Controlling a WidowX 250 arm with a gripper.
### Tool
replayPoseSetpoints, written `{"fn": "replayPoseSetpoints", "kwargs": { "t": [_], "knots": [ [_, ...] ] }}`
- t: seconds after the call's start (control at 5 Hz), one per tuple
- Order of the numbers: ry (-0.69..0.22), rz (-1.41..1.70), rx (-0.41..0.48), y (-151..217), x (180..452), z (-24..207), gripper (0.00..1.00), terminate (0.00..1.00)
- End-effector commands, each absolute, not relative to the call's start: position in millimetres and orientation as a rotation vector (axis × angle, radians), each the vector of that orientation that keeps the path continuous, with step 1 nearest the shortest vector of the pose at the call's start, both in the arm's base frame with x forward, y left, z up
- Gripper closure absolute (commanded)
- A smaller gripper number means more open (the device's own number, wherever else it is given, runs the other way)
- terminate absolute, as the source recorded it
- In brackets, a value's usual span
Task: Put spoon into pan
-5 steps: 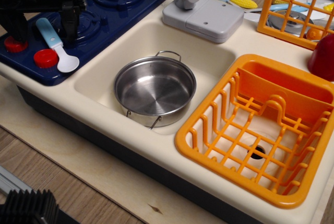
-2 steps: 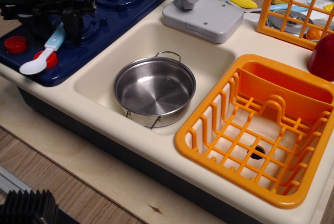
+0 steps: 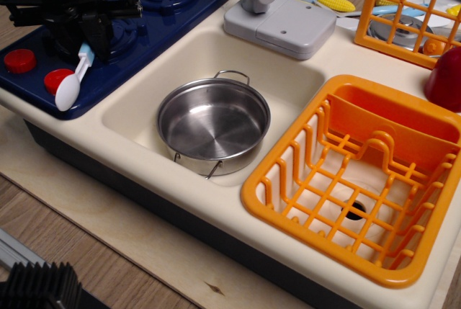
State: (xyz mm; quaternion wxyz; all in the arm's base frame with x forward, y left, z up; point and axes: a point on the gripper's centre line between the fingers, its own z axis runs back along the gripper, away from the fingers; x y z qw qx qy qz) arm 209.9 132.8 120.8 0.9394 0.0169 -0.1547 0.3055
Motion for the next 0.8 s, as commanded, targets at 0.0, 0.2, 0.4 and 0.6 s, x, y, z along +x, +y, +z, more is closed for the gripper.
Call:
{"fn": "replayPoseSetpoints", "kwargs": {
  "t": [0.0, 0.2, 0.4, 0.6],
  "knots": [
    [-0.323, 0.611, 0.099, 135.1, 214.6, 142.4, 1.0, 0.0],
    [-0.324, 0.613, 0.126, 125.3, 221.6, 149.8, 1.0, 0.0],
    [-0.311, 0.607, 0.095, 126.1, 225.1, 146.4, 1.0, 0.0],
    [-0.31, 0.605, 0.062, 129.1, 225.9, 134.3, 1.0, 0.0]
  ]
}}
